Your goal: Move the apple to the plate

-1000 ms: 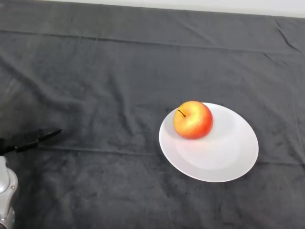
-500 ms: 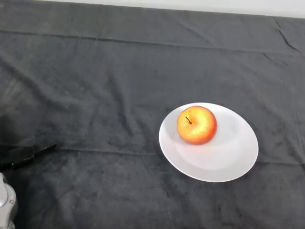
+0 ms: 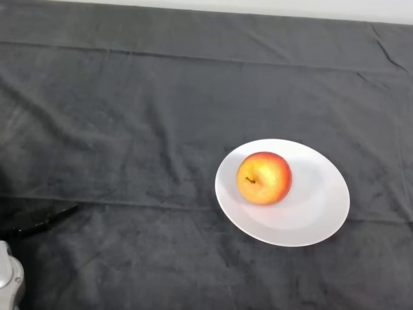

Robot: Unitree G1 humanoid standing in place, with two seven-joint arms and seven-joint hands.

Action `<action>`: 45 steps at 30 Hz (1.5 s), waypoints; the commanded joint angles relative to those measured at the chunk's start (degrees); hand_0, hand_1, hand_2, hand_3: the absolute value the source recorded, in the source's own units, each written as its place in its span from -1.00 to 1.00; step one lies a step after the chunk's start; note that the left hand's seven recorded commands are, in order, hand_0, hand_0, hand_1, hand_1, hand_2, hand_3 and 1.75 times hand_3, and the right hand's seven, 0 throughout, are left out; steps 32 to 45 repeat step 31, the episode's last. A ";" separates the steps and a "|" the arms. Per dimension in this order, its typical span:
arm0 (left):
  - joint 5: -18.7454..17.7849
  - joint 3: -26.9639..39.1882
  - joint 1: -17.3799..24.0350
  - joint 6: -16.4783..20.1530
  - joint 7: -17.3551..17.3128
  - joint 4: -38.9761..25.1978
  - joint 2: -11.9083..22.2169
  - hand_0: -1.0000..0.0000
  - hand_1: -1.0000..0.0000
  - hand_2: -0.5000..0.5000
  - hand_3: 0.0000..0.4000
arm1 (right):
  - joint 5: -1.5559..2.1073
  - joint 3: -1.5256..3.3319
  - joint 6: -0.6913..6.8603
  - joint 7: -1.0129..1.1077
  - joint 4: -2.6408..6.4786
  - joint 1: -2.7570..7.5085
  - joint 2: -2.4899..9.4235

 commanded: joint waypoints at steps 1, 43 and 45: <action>1.17 1.05 -0.12 0.54 -0.12 2.03 0.07 1.00 1.00 0.00 -1.00 | 0.02 3.67 7.68 -0.18 5.45 5.12 9.62; 2.62 4.13 0.57 0.49 -0.23 2.16 0.00 1.00 1.00 0.00 -1.00 | -3.90 -3.87 12.84 2.69 8.48 1.22 6.11; 2.62 4.13 0.57 0.49 -0.23 2.16 0.00 1.00 1.00 0.00 -1.00 | -3.90 -3.87 12.84 2.69 8.48 1.22 6.11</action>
